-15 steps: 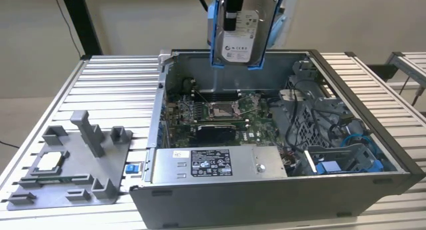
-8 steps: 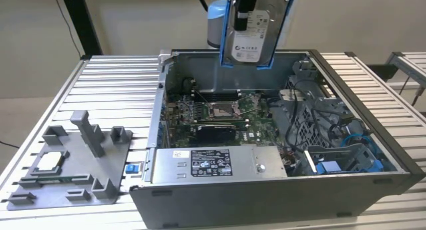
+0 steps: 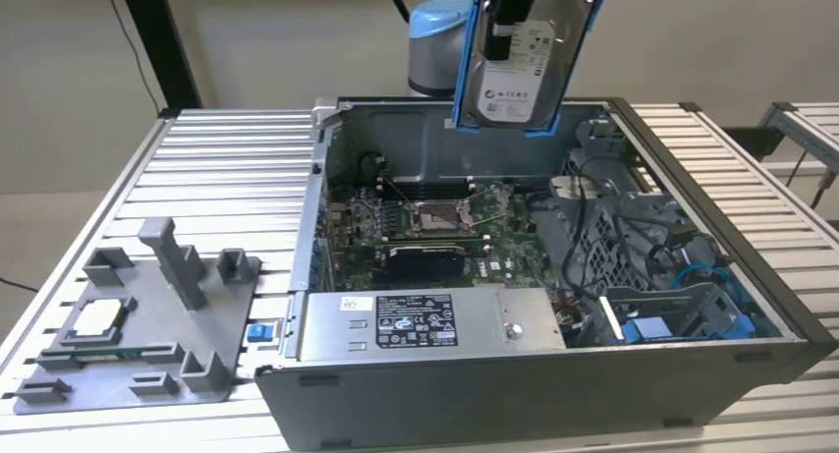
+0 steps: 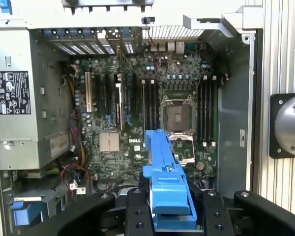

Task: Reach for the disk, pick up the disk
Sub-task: 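Pick up the disk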

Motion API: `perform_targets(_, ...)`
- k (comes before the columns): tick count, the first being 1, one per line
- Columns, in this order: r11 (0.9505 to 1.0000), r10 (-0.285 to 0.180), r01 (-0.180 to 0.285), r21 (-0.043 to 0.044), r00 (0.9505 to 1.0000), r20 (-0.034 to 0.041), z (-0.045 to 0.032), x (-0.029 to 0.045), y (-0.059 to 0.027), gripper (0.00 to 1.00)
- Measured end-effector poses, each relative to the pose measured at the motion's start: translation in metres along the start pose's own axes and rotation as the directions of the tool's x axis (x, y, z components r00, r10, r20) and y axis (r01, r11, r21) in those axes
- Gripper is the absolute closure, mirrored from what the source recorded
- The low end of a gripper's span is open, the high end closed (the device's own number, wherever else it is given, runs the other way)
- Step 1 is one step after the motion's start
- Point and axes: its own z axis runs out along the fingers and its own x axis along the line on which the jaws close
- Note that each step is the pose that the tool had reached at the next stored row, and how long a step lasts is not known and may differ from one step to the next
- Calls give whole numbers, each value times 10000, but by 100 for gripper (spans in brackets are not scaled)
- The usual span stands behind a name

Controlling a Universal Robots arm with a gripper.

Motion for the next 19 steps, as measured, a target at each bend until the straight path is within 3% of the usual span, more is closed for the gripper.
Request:
perform_targets(6,10000,1,-1,-4,10000,-1,4,-8,-139,100)
perform_targets(19,10000,1,-1,-3,10000,-1,4,-7,-143,100)
